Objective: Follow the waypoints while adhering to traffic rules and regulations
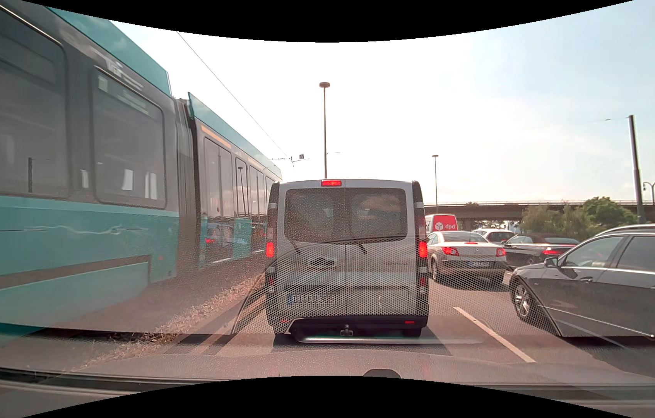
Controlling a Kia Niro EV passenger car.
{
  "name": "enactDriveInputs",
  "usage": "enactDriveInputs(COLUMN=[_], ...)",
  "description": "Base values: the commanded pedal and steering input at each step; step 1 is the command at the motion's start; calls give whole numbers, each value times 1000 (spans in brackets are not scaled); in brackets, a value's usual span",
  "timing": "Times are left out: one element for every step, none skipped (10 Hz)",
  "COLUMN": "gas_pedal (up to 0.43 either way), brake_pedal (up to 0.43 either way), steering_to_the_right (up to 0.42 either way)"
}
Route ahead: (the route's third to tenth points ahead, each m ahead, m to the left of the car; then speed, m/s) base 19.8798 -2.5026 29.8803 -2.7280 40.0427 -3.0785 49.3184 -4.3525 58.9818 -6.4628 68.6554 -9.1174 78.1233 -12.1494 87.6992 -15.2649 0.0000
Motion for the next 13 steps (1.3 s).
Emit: enactDriveInputs(gas_pedal=[0, 0, 0, 0, 0, 0, 0, 0, 0, 0, 0, 0, 0], brake_pedal=[244, 244, 250, 250, 244, 244, 250, 244, 244, 244, 250, 244, 244], steering_to_the_right=[-3, -3, -3, -3, -3, -3, -3, -3, -3, -3, -3, -3, -3])
